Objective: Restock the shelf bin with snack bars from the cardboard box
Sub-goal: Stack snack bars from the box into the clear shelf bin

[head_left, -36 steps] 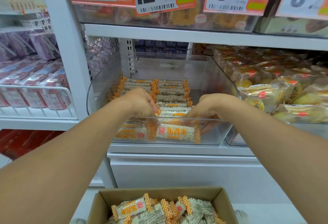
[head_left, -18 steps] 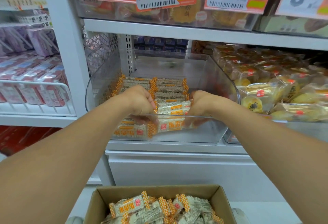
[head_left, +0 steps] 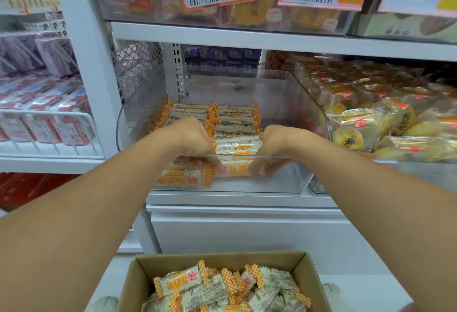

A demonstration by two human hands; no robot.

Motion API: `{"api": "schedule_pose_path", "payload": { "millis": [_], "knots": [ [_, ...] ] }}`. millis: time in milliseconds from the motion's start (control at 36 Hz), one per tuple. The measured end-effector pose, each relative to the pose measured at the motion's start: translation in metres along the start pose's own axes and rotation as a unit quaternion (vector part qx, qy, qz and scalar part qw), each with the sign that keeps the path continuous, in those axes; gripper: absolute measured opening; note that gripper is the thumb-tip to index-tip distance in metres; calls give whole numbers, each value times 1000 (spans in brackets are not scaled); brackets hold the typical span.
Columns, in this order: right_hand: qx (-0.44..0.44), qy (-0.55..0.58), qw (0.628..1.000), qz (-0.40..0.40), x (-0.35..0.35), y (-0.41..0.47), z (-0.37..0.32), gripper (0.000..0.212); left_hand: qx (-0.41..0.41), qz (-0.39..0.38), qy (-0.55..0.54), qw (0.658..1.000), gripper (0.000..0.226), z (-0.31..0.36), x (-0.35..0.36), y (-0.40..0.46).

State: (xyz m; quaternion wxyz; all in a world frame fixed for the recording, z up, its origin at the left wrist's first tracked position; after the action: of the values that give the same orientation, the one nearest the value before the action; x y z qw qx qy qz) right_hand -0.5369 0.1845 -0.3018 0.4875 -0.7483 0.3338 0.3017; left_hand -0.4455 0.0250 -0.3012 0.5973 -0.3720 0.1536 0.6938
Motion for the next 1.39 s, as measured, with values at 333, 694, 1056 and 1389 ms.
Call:
{"api": "schedule_pose_path", "payload": {
  "millis": [333, 694, 1056, 1389],
  "knots": [
    [52, 212, 973, -80, -5, 0, 13, 59, -5, 11, -43, 999, 40, 1, 0, -3],
    [-19, -11, 987, 158, -23, -17, 3, 42, 20, 40, -52, 998, 23, 1, -5, -5],
    [-374, -87, 897, 221, 70, -89, 17, 31, 457, 337, 215, 794, 27, 7, 33, -88],
    [-108, -451, 879, -108, 238, -25, 223, 119, -89, -211, 284, 931, 116, -196, 247, -159]
  ]
}}
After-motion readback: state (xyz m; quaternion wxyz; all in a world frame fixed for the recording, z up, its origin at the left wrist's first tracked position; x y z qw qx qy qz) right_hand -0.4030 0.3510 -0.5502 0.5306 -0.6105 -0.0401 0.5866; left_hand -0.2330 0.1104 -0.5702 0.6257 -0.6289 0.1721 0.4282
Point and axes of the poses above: each hand's wrist, its own y-axis towards the middle knuckle, its own x-axis out of the palm, z = x × y, the point moved 3 cm from there along y, towards the middle knuckle, and after that the axes turned 11 degrees about x, right-handed, at the moved point
